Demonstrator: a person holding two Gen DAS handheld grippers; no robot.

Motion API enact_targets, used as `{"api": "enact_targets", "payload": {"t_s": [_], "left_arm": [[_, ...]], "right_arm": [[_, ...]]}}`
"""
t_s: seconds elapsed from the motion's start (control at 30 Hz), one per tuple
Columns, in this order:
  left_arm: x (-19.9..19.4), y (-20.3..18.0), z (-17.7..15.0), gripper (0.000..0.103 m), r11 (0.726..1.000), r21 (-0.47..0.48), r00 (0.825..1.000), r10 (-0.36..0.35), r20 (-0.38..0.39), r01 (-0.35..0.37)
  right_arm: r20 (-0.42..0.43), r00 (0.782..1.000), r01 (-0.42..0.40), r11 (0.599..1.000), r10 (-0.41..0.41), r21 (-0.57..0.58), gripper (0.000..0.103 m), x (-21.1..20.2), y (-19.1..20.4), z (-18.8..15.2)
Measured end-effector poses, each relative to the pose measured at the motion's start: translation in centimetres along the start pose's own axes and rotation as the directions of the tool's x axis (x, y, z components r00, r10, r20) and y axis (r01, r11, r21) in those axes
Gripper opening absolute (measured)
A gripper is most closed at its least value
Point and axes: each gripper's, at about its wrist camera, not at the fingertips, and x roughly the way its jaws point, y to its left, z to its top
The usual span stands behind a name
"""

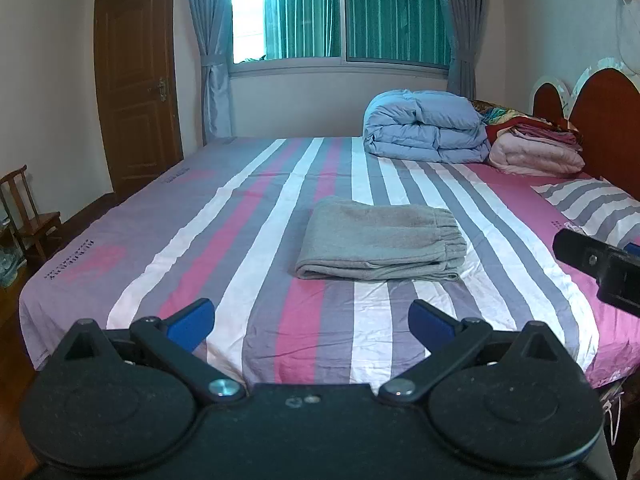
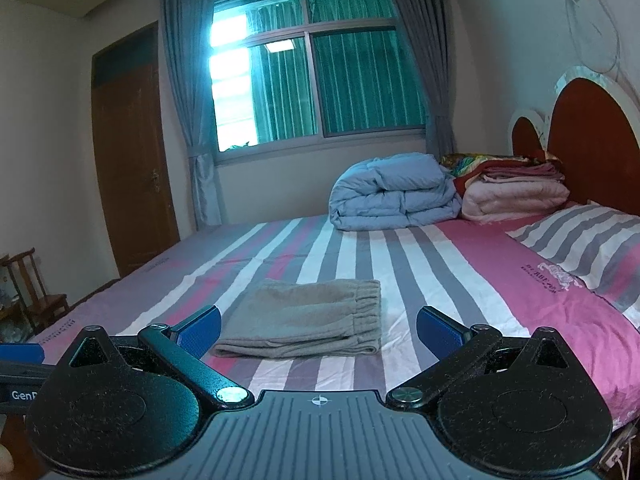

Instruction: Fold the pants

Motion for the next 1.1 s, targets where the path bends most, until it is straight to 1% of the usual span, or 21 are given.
{"api": "enact_targets", "payload": {"t_s": [0.5,0.67,0.83,1.1], "left_arm": [[0.62,0.19,0.08,0.097,1.000,0.004,1.000,-0.004,-0.017,0.004],[0.77,0.34,0.07,0.097,1.000,0.004,1.000,-0.009,-0.016,0.009],[0.69,0.38,-0.01,0.097,1.000,0.003,1.000,-0.021,-0.002,0.021],[0.67,0.14,-0.81,0.095,0.999,0.005,0.998,-0.039,0.050,0.039]], "right_arm": [[-0.011,1.000,-0.003,1.000,0.003,0.007,0.103,0.23,-0.41,-0.11],[-0.007,1.000,-0.006,1.000,0.006,-0.007,0.103,0.16,-0.32,-0.09],[-0.006,1.000,-0.010,1.000,0.010,-0.011,0.103,0.16,-0.33,-0.22],[-0.001,1.000,-0.009,1.000,0.009,-0.002,0.103,0.14,-0.78,-0.24]]}}
